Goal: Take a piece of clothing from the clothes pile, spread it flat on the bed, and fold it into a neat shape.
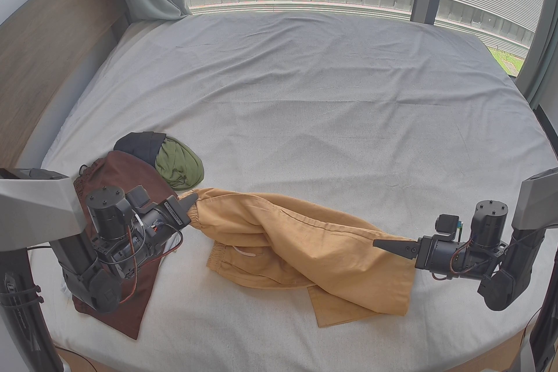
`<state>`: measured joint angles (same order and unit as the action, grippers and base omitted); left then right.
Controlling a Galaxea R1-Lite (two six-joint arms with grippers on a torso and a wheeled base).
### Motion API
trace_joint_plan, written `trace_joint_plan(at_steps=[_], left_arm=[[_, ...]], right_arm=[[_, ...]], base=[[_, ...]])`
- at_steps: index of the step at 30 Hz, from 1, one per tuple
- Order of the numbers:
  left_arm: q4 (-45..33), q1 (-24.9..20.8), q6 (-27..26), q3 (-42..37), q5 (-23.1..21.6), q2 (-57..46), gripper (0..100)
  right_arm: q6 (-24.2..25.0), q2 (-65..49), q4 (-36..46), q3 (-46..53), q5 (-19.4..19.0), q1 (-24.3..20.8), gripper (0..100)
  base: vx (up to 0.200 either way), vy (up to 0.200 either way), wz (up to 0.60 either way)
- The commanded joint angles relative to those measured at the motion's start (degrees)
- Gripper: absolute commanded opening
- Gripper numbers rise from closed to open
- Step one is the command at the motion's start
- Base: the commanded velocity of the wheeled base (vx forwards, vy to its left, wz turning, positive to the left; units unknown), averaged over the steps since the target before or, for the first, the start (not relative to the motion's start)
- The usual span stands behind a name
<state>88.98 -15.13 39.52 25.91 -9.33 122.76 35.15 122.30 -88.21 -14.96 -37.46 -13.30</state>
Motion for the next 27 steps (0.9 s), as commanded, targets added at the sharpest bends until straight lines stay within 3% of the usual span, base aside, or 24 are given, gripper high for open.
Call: trace_joint_plan(at_steps=[1, 6, 7, 27], left_arm=[[0.1, 0.0, 0.0, 0.0, 0.0, -0.1, 0], [0.1, 0.0, 0.0, 0.0, 0.0, 0.0, 0], [0.1, 0.0, 0.0, 0.0, 0.0, -0.1, 0], [0.1, 0.1, 1.4, 1.3, -1.0, -3.9, 0]], right_arm=[[0.0, -0.1, 0.0, -0.2, 0.0, 0.2, 100], [0.1, -0.2, -0.1, -0.2, 1.0, 0.0, 100], [0.1, -0.2, 0.0, -0.2, 1.8, -0.1, 0], [0.1, -4.6, 0.0, -2.4, 3.1, -0.6, 0]], base=[[0.000, 0.000, 0.00], [0.000, 0.000, 0.00], [0.000, 0.000, 0.00], [0.000, 0.000, 0.00]])
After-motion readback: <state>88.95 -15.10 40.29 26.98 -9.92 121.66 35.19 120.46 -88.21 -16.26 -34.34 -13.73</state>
